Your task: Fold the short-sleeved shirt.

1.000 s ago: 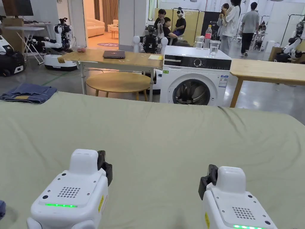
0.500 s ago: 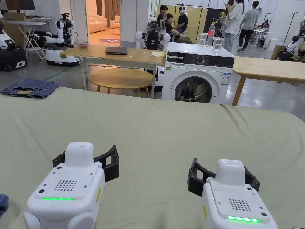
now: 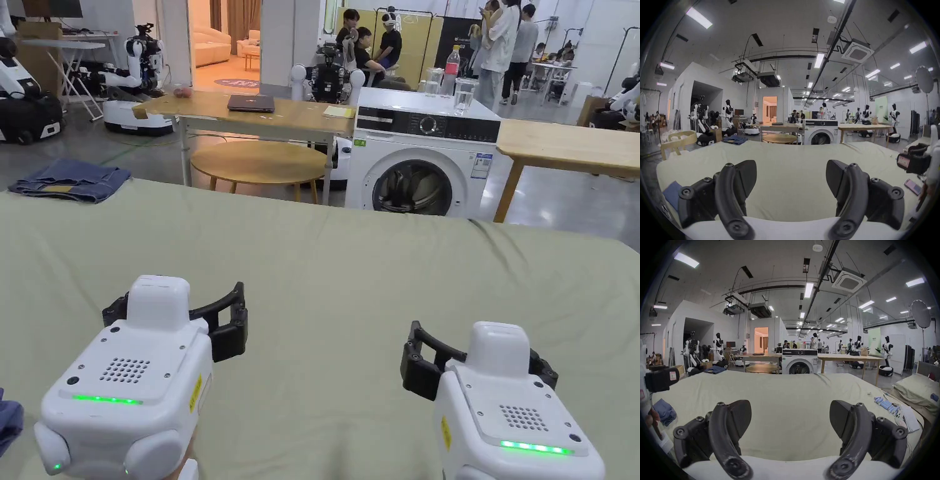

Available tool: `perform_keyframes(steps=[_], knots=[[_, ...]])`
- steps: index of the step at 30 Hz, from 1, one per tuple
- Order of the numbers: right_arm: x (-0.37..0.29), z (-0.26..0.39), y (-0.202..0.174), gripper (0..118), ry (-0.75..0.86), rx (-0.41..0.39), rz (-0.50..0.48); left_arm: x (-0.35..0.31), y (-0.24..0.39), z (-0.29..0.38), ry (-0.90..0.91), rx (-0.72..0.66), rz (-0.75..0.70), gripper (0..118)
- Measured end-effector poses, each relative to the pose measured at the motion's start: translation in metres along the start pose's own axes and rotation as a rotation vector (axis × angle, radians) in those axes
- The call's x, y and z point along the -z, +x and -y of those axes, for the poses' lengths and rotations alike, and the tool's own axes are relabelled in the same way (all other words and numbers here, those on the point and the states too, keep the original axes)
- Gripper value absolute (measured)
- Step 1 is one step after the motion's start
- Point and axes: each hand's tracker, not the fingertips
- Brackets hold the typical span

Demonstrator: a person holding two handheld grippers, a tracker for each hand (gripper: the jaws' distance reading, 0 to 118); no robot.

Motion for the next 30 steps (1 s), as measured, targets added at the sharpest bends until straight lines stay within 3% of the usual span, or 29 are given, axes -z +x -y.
perform_keyframes(steps=[3,7,11,19,30], knots=[[0.005,0.000,0.003,100,-0.020,0.034,0.004,0.001,-0.001,0.004,-0.003,0.014,-0.003,89],[0.013,0.005,-0.001,100,-0.063,-0.005,0.116,0.002,-0.003,0.008,-0.014,0.013,0.030,89],[0.017,0.007,-0.001,100,-0.085,-0.002,0.088,0.005,-0.003,0.011,-0.059,0.015,0.027,89],[0.018,0.006,0.004,100,-0.138,0.101,0.000,0.005,-0.010,0.016,-0.071,-0.049,0.023,89],[0.021,0.009,-0.009,100,-0.171,0.049,0.084,0.005,-0.013,0.014,-0.081,-0.054,0.027,89]])
